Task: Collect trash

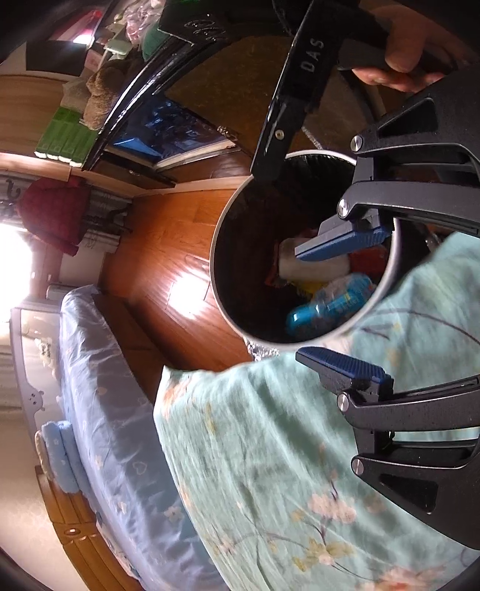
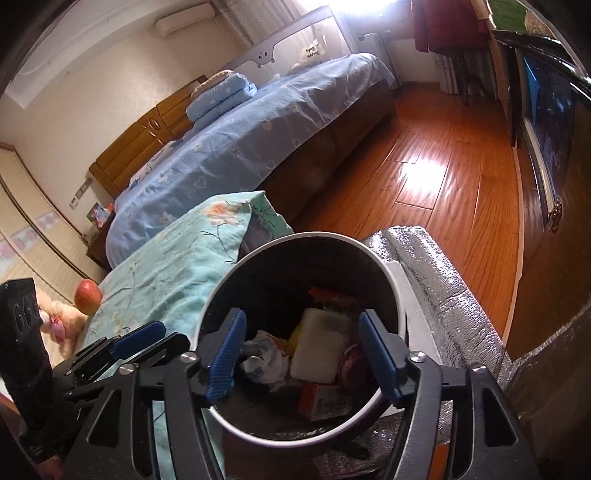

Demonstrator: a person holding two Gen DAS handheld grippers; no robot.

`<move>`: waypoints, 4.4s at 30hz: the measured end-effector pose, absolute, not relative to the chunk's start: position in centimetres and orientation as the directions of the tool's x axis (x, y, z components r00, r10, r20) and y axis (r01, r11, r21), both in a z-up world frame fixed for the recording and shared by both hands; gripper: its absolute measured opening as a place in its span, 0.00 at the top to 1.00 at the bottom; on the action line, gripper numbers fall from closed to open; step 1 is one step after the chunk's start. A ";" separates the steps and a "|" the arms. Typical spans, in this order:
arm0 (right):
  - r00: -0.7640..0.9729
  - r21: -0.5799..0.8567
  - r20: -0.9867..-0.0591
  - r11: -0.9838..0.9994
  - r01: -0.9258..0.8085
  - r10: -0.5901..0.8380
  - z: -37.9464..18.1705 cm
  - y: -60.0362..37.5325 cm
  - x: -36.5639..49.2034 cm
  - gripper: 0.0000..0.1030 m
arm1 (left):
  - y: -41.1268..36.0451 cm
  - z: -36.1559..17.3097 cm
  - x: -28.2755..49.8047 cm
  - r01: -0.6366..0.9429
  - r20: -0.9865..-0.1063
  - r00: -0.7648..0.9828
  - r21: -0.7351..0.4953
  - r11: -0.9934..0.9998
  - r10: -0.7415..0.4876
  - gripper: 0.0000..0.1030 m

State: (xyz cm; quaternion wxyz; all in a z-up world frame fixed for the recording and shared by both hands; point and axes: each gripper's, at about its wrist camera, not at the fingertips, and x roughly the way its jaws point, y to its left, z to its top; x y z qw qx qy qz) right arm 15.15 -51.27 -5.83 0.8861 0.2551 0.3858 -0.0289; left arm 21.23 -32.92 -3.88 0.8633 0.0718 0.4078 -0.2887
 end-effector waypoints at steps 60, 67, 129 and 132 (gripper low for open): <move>0.928 0.114 -0.371 0.991 0.070 -0.023 0.1 -31.8 2.2 0.00 | -10.1 0.3 2.9 0.116 -0.350 0.930 -0.009 0.993 -0.112 0.01; 0.929 0.101 -0.369 0.993 0.061 -0.020 0.3 -31.0 2.0 0.00 | -9.6 0.4 2.7 0.104 -0.346 0.933 -0.010 0.995 -0.101 0.01; 0.933 0.143 -0.358 0.990 0.005 0.047 1.3 -30.1 1.7 0.00 | -9.9 0.0 3.5 0.102 -0.361 0.928 0.007 0.995 -0.092 0.01; 0.933 0.142 -0.358 0.990 0.004 0.047 1.3 -30.1 1.7 0.00 | -9.9 -0.1 3.6 0.102 -0.365 0.926 0.006 0.995 -0.093 0.01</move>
